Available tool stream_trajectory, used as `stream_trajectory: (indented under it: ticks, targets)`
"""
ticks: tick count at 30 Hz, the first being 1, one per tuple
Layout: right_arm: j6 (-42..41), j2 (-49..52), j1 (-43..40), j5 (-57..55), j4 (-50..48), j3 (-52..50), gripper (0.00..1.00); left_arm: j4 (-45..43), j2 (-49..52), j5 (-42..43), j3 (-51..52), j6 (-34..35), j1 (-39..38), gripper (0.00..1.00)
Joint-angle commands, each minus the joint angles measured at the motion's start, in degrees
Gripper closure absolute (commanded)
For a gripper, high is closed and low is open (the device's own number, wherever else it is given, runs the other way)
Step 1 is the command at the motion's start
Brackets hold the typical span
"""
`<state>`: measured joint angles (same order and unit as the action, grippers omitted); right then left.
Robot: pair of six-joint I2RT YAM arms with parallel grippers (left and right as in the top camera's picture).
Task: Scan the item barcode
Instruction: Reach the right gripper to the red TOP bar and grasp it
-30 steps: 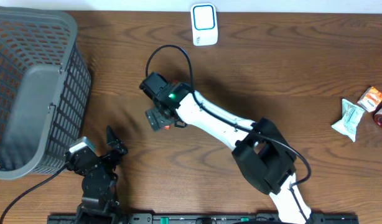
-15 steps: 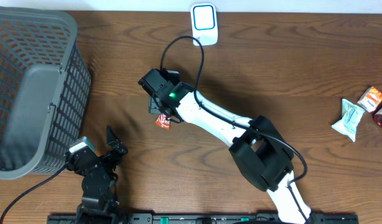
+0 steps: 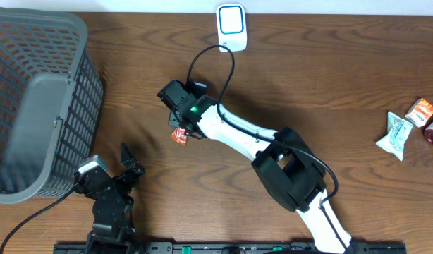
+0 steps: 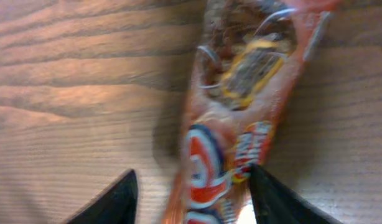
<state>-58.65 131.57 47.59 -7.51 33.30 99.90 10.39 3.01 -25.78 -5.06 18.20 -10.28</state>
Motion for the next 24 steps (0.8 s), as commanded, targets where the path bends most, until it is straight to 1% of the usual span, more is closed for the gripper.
stream_trajectory:
  ticks: [1,3,6,8,10,13,17,20,24]
  targets:
    - [-1.1,2.5,-1.6,0.5,0.7,0.2,0.74,0.2,-0.1,-0.3,1.5,0.1,0.2,0.02]
    - [-0.9,3.1,-2.2,0.8,0.9,0.2,0.99,0.2,-0.1,-0.3,1.5,0.1,0.2,0.02]
    - [3.3,2.9,-2.7,0.8,1.0,0.2,0.99,0.2,-0.1,-0.3,1.5,0.1,0.2,0.02]
    - [6.1,1.5,-3.0,0.5,4.2,0.4,0.99,0.2,-0.1,-0.3,1.5,0.1,0.2,0.02]
    - [6.4,-0.7,-3.3,-1.7,10.8,0.4,0.99,0.2,-0.1,-0.3,1.5,0.1,0.2,0.02]
    - [6.4,-4.7,-4.2,-6.9,25.7,0.4,0.98,0.2,-0.1,-0.4,1.5,0.1,0.2,0.02]
    - [6.4,-6.8,-5.1,-8.7,40.4,0.4,0.99,0.2,-0.1,-0.3,1.5,0.1,0.2,0.02]
    - [6.5,-6.8,-5.1,-8.7,47.0,0.4,0.98,0.2,-0.1,-0.3,1.5,0.1,0.2,0.02]
    - [6.5,-6.8,-5.1,-10.2,50.8,0.4,0.98,0.2,-0.1,-0.3,1.5,0.1,0.2,0.02]
